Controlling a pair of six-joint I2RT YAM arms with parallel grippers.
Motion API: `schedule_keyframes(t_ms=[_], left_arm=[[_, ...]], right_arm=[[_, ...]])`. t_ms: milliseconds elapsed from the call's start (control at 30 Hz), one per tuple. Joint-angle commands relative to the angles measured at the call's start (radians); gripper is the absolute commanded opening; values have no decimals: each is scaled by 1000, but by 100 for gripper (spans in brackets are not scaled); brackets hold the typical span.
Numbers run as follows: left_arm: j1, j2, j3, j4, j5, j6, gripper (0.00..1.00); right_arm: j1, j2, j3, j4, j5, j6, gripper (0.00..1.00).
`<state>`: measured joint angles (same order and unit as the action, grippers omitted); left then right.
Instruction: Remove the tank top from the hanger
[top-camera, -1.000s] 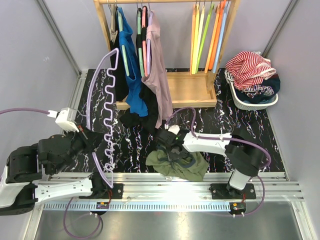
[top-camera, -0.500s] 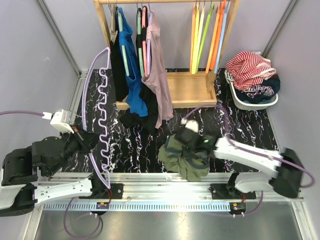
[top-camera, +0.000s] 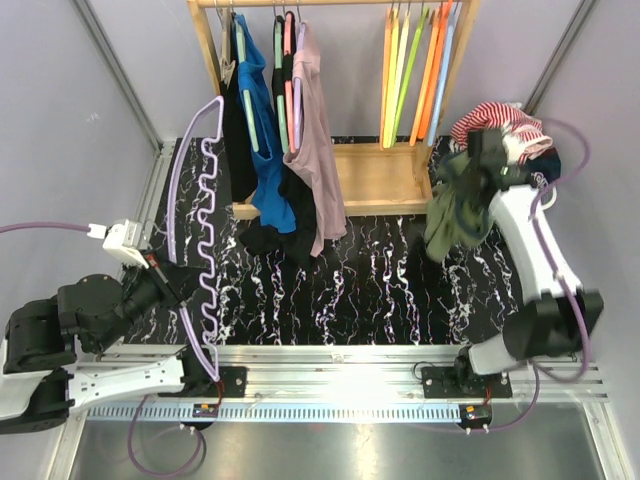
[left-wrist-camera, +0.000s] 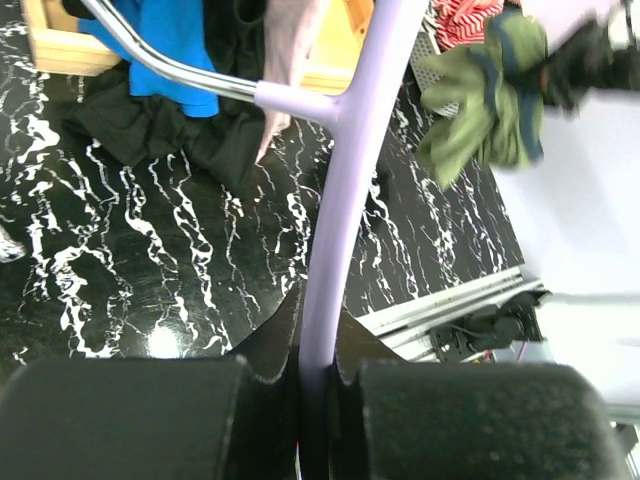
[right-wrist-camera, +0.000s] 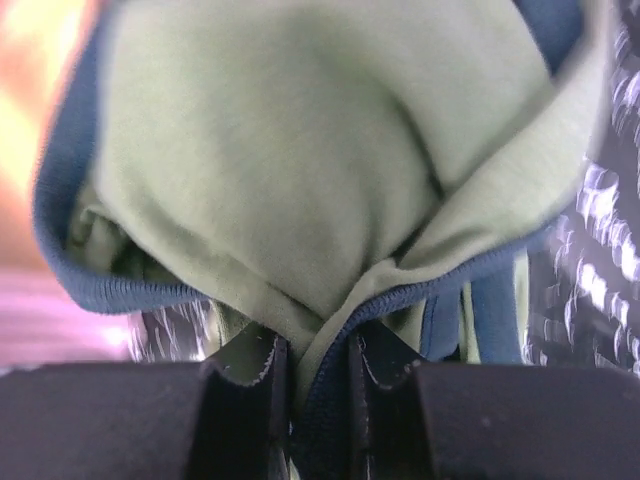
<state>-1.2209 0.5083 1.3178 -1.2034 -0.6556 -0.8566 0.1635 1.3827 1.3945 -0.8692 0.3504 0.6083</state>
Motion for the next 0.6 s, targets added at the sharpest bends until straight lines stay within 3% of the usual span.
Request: schedule_keyframes(t_ms=[0, 133, 167, 233, 267, 333, 400, 567], left_arm=[[-3, 4, 24, 116, 42, 36, 0], [-2, 4, 14, 133, 102, 51, 0], [-2, 7, 2, 139, 115, 60, 0], [-3, -2, -15, 165, 142, 70, 0], [-3, -7, -23, 174, 146, 73, 0], [-3, -25, -46, 191, 148, 74, 0], [-3, -33, -52, 183, 142, 68, 0], [-5, -56, -42, 125, 108, 39, 0]], right_arm=[[-116, 175, 315, 145, 24, -68, 0], [-188, 511, 870, 92, 96, -139, 0], [-197, 652, 1107, 95, 122, -168, 0], [-200, 777, 1277, 187, 191, -279, 0], [-202, 850, 1314, 243, 249, -316, 0], [-219, 880, 1237, 414, 280, -372, 0], [-232, 936, 1131, 470, 320, -384, 0], [-306, 1285, 1337, 103, 190, -234, 0]])
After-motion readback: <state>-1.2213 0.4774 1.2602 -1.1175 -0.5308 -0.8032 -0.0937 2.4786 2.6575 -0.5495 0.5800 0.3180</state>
